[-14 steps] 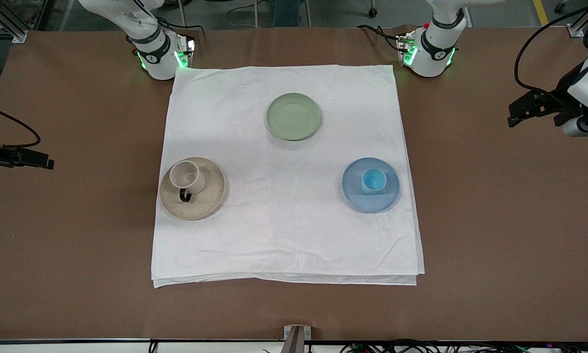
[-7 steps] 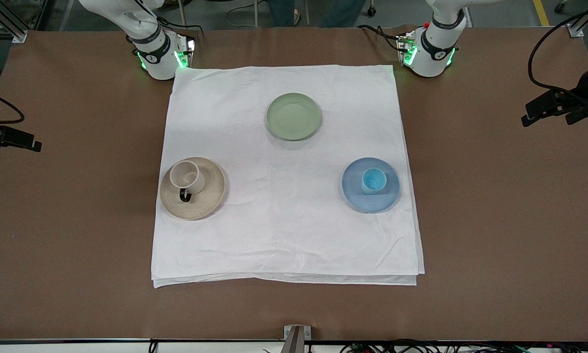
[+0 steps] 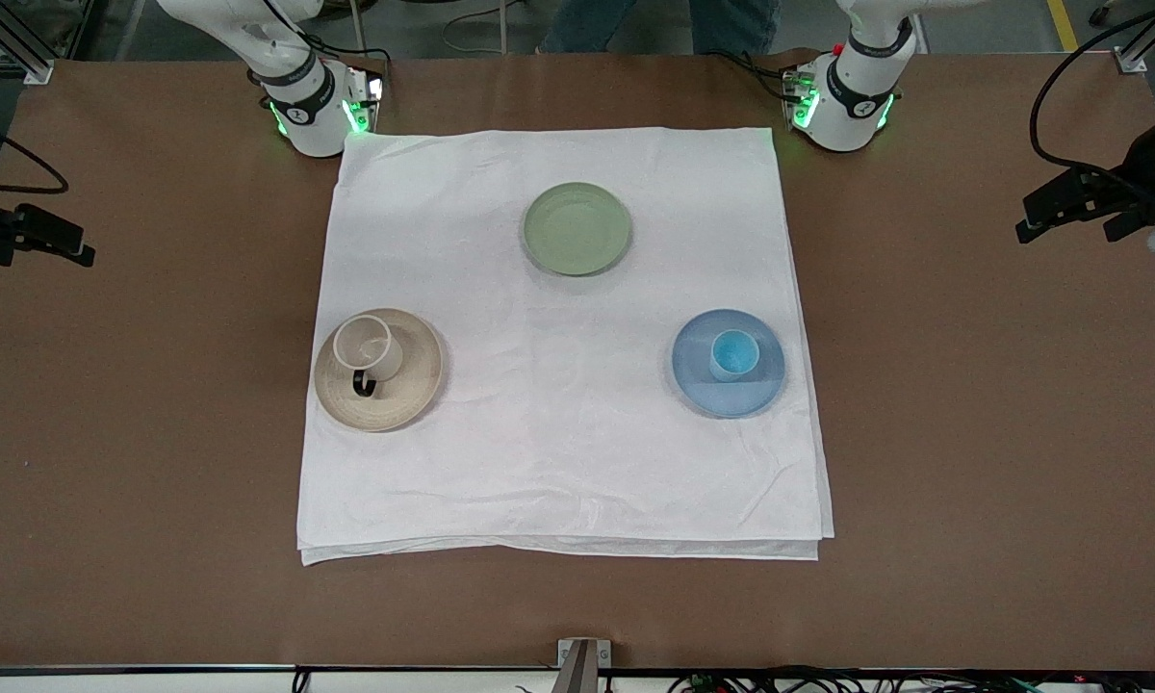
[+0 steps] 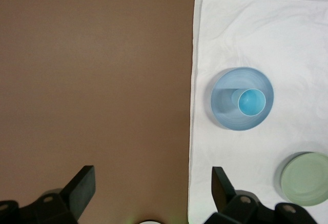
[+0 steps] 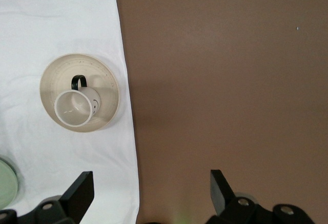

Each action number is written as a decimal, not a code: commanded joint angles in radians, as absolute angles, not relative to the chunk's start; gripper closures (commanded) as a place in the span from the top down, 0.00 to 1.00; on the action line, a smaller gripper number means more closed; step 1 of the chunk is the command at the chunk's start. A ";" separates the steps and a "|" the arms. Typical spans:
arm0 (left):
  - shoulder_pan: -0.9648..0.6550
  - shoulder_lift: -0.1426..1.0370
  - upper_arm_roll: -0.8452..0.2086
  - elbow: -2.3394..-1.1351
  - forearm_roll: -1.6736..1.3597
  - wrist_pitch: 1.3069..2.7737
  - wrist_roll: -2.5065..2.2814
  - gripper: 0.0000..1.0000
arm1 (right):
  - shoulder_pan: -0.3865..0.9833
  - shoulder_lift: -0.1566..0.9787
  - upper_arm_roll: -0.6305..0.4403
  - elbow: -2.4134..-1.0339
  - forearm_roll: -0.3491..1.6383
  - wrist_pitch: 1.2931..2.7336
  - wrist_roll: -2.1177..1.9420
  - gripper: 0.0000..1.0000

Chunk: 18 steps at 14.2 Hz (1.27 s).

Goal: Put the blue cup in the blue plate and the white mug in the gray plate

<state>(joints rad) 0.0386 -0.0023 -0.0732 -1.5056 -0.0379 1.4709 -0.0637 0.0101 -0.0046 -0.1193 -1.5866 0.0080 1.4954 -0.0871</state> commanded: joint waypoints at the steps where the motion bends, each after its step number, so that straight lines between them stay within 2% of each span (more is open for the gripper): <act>1: 0.038 -0.021 -0.072 -1.519 -0.044 1.463 -0.055 1.00 | 0.008 -0.077 -0.101 -1.635 -0.017 1.479 -0.081 1.00; 5: 0.037 -0.011 -0.074 -1.509 -0.017 1.465 -0.054 1.00 | 0.009 -0.132 -0.101 -1.637 -0.017 1.442 -0.084 1.00; 18: 0.029 -0.005 -0.087 -1.496 0.003 1.463 -0.058 1.00 | 0.009 -0.123 -0.087 -1.615 -0.054 1.456 -0.138 1.00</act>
